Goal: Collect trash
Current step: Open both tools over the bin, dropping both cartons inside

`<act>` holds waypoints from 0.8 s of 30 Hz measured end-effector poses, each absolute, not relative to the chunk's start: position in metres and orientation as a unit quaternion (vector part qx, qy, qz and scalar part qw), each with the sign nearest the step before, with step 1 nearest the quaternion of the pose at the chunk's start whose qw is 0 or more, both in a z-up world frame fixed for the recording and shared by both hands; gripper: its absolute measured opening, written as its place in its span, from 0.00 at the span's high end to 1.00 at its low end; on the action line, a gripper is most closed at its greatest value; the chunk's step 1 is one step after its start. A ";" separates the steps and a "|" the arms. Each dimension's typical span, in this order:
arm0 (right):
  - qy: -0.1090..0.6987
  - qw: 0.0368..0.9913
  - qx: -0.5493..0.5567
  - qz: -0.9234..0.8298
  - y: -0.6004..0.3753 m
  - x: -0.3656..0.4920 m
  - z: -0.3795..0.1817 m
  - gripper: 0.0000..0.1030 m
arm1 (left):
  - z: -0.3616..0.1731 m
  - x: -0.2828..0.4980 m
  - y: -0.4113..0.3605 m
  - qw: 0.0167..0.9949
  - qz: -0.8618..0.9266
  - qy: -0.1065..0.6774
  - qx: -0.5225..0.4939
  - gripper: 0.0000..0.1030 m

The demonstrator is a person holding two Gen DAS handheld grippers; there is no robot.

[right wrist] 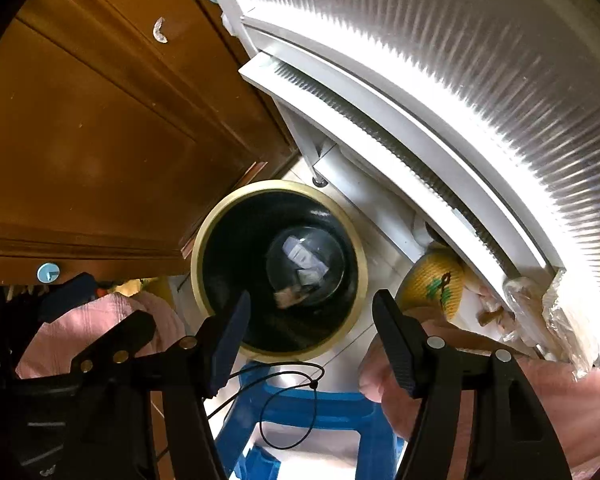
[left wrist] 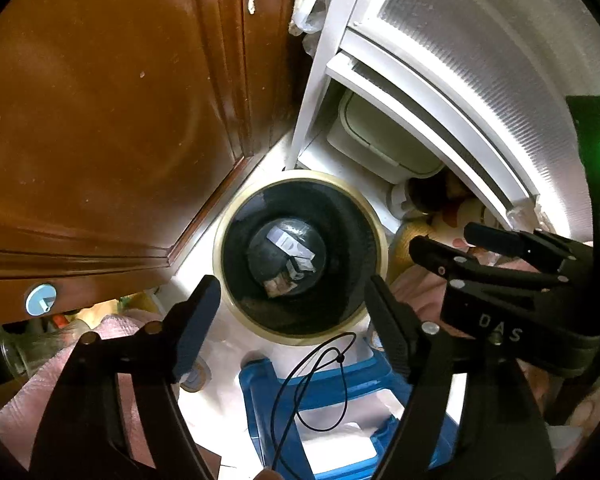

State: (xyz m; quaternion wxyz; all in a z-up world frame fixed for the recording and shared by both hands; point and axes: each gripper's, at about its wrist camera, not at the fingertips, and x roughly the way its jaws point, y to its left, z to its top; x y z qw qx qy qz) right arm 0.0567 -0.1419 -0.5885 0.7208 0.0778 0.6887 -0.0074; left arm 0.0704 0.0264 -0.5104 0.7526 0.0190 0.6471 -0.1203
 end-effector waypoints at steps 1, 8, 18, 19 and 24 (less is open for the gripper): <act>0.689 0.721 0.076 -0.008 -0.142 0.058 -0.590 0.37 | -0.510 0.070 0.026 0.753 -0.122 0.646 0.020 0.30; 0.690 0.721 0.071 -0.010 -0.138 0.059 -0.590 0.37 | -0.504 0.067 0.022 0.763 -0.129 0.632 0.030 0.30; 0.679 0.732 0.054 -0.004 -0.134 0.056 -0.563 0.37 | -0.484 0.064 0.018 0.766 -0.136 0.627 0.036 0.30; 0.678 0.733 0.056 -0.003 -0.134 0.054 -0.559 0.37 | -0.479 0.063 0.017 0.768 -0.136 0.624 0.038 0.30; 0.665 0.744 0.069 0.001 -0.134 0.051 -0.518 0.37 | -0.437 0.057 0.018 0.784 -0.126 0.606 0.046 0.30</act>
